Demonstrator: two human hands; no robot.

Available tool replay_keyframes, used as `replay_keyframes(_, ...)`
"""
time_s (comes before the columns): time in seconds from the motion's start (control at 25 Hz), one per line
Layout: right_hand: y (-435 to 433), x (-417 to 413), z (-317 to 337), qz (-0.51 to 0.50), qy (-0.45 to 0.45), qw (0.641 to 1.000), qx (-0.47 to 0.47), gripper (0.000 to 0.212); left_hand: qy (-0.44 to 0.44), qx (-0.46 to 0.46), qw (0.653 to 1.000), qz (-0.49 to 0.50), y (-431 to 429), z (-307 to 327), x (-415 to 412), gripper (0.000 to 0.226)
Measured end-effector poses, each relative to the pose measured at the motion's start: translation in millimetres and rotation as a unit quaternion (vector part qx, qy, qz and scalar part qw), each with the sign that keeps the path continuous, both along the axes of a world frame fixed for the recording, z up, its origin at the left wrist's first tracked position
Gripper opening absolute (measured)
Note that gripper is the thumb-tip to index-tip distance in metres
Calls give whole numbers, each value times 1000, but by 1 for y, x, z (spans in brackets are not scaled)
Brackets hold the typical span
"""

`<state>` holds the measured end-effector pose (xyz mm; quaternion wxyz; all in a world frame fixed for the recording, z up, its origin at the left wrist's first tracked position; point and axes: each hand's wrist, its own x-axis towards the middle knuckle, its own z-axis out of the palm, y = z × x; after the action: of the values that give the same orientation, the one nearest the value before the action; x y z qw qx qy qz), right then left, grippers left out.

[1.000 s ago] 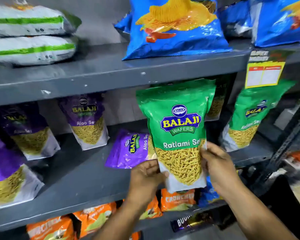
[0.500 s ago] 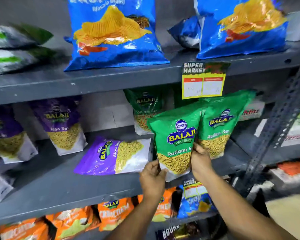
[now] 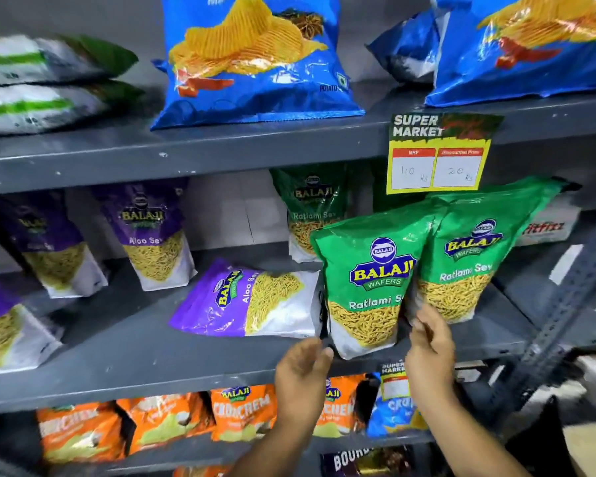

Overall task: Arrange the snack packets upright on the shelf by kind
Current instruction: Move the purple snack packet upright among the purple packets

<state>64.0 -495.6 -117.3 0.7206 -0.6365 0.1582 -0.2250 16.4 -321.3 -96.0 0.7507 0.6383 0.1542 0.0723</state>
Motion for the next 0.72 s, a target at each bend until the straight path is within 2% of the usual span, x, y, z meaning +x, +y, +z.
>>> replay_keyframes(0.08, 13, -36, -14, 17, 10, 999, -43, 31, 47, -83, 994, 47, 21, -2, -9, 11)
replay_keyframes(0.16, 41, -65, -11, 134, 7, 984, -113, 30, 106, -205, 971, 66, 47, 1, -7, 11)
replay_keyframes(0.24, 74, -72, 10, 261, -62, 938, -219, 23, 145, -294, 943, 64, 67, 6, 3, 17)
replay_keyframes(0.32, 112, -54, 46, 336, -159, 877, -304, 18, 153, -340, 927, 42, 79, 11, 15, 18)
replay_keyframes(0.36, 132, -38, 65, 345, -191, 858, -330, 18, 150, -351, 923, 34, 81, 13, 21, 18)
replay_keyframes(0.44, 166, 6, 95, 306, -202, 844, -392, 22, 158, -361, 918, 48, 79, 15, 34, 20)
replay_keyframes(0.48, 181, 30, 107, 286, -170, 841, -427, 25, 171, -359, 916, 60, 78, 17, 40, 19)
replay_keyframes(0.56, 196, 76, 120, 271, -39, 820, -503, 29, 188, -345, 916, 75, 79, 18, 49, 18)
replay_keyframes(0.64, 195, 108, 118, 281, 119, 773, -557, 31, 196, -333, 920, 65, 81, 18, 52, 17)
replay_keyframes(0.72, 188, 124, 108, 294, 201, 714, -603, 36, 202, -328, 921, 58, 85, 17, 53, 14)
